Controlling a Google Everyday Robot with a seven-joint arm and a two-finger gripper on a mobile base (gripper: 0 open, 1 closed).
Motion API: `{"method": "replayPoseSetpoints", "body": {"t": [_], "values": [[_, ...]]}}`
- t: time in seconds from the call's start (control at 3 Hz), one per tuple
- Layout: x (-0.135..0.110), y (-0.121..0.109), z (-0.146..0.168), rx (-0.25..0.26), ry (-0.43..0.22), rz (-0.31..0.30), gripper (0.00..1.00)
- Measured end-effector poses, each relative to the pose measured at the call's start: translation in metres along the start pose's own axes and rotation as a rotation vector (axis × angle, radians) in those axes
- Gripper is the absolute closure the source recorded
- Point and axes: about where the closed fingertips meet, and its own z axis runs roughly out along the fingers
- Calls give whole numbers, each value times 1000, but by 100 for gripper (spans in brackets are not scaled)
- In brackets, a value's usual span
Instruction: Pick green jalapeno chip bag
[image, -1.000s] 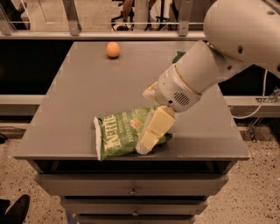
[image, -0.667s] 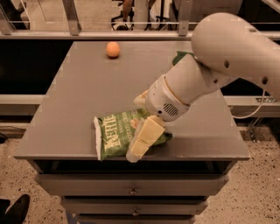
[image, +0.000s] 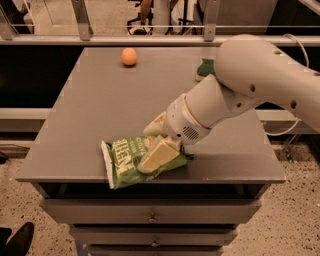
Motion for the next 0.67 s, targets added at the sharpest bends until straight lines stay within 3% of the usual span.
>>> {"method": "replayPoseSetpoints", "body": {"t": [0.33,0.67], "values": [[1,-9,-1,17,-2,-7,63],[-4,-36,-25,62,-13,-26,95]]}}
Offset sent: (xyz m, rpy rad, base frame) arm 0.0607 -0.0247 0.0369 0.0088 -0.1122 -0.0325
